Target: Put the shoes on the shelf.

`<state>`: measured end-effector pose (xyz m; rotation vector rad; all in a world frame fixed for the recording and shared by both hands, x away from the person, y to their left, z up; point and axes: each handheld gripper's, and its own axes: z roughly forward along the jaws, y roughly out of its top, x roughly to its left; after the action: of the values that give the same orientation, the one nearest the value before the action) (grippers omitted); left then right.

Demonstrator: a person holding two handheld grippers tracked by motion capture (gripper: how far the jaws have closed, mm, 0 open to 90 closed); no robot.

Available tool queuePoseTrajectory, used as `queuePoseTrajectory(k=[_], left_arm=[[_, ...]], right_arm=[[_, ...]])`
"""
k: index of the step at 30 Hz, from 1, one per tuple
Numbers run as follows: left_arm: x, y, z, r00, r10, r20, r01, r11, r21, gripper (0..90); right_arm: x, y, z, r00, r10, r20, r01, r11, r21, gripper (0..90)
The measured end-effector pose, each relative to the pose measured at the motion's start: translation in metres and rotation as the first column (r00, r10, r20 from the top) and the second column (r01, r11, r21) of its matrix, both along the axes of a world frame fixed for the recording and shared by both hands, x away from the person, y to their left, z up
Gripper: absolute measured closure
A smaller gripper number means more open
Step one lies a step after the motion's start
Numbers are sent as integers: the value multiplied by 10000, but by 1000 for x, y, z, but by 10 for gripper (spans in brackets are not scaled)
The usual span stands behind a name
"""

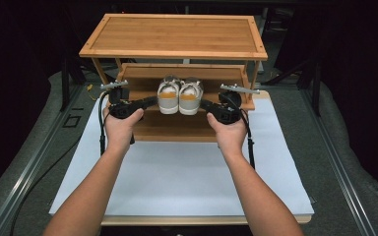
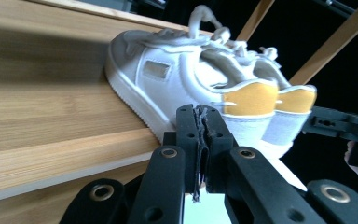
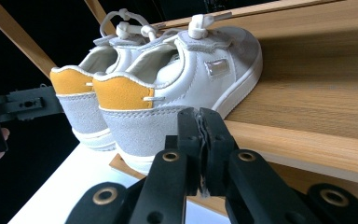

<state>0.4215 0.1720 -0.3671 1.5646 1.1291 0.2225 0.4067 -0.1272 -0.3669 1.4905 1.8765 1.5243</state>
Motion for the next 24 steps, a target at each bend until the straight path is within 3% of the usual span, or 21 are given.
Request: queuePoseTrajectory(k=[13,18,24], left_arm=[[3,-2,-7,10000,14,-15,-14,10000,-68,891],[3,-5,-6,10000,66,-59,-66,10000,41,897],[5,-6,-5,9999,91,-109,-90,9999,97,899]], right_arm=[[2,4,-3,10000,-62,-31,63,9997,238,893],[2,6,-1,9999,-142,-51,142,9999,-37,900],[4,7,-1,9997,-229,-18,229,9997,86,900]])
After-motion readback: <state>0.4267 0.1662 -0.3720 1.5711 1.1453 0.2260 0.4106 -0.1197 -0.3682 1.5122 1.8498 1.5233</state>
